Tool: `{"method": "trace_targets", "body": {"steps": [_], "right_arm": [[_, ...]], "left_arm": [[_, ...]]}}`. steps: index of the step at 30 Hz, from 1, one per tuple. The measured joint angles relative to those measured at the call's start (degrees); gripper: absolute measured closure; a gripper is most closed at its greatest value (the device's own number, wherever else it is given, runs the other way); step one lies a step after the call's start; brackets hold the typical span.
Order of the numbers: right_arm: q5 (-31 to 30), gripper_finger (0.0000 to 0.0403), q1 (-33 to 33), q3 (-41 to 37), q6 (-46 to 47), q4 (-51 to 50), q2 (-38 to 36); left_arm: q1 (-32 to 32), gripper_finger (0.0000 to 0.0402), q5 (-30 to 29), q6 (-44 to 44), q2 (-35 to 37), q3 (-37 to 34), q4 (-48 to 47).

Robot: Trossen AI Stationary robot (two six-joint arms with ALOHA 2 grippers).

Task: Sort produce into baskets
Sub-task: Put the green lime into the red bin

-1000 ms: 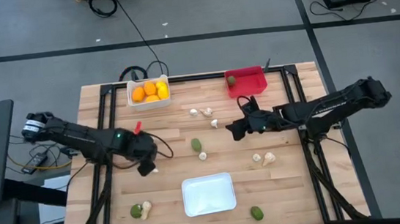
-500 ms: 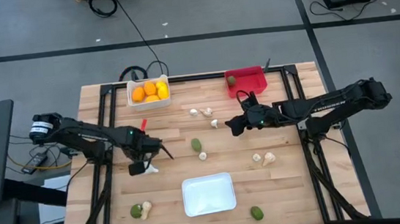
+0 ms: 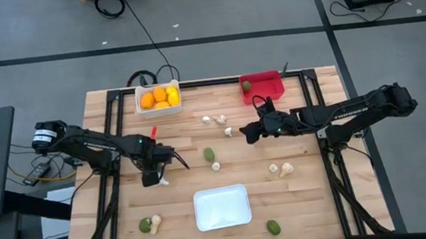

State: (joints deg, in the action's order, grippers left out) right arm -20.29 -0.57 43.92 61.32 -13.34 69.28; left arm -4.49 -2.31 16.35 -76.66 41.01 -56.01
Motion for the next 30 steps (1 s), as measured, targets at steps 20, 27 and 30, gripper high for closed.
{"method": "trace_targets", "body": {"steps": [20, 27, 30], "right_arm": [[10.2, 0.0135, 0.5, 0.0, 9.0, 49.2, 21.8], [17.3, 0.0129, 0.5, 6.0, 7.8, 58.1, 30.4], [17.4, 0.0116, 0.6, 9.9, 7.1, 55.5, 32.6]], "left_arm": [[8.3, 0.0207, -2.1, -10.3, 2.0, 18.9, 7.0], [6.9, 0.0207, -2.1, -22.3, 0.5, 25.3, 9.8], [7.0, 0.0207, -2.5, -22.3, -0.9, 26.4, 9.7]]}}
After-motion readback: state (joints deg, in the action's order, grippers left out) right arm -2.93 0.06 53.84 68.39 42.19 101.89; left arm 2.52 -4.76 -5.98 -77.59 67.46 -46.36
